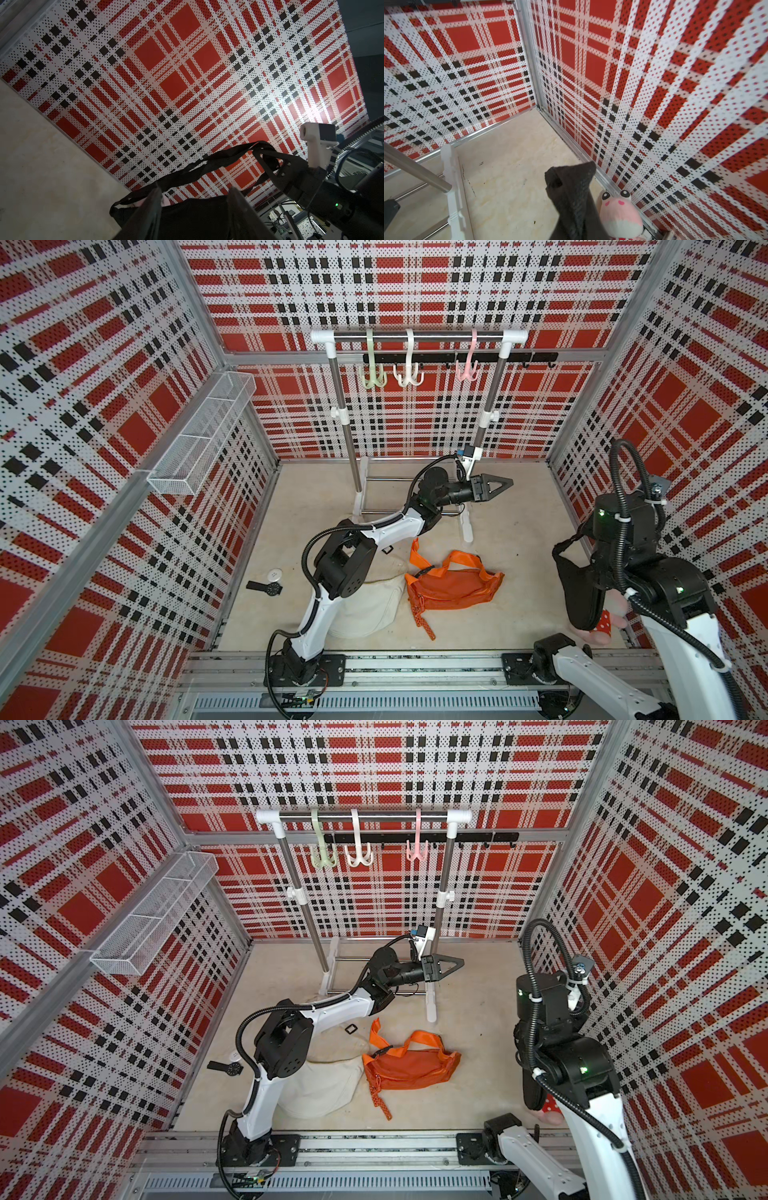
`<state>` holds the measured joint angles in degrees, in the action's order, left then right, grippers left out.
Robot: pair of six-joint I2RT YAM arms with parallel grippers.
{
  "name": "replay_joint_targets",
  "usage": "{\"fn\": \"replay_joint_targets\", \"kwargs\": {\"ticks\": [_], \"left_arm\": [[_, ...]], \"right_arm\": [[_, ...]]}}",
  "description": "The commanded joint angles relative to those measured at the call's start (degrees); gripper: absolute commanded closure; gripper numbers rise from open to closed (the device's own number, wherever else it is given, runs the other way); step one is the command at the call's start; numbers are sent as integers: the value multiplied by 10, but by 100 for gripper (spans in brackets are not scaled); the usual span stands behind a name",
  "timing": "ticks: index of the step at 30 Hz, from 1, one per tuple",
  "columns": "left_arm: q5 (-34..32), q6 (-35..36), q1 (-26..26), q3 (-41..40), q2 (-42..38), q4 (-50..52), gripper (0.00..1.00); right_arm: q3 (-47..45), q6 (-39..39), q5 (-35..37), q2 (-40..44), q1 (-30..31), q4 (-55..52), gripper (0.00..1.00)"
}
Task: Take the bag off the hook
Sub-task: Place the bag at the center of the board.
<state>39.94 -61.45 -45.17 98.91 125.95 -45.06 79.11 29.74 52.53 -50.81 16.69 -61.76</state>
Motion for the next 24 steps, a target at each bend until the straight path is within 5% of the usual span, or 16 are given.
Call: {"fn": "replay_joint_targets", "kwargs": {"ticks": [1,11,24], "left_arm": [[10,5,8,-3,-26,-19,45],[-1,22,48,-60,-86,-18,46],[-1,28,60,-68,-106,-16,46]], "right_arm": [[-58,38,-48,-28,-3,62,100],[-163,60,-129,-157,-3,310,100],[-184,3,-175,-271,-49,453,100]]}}
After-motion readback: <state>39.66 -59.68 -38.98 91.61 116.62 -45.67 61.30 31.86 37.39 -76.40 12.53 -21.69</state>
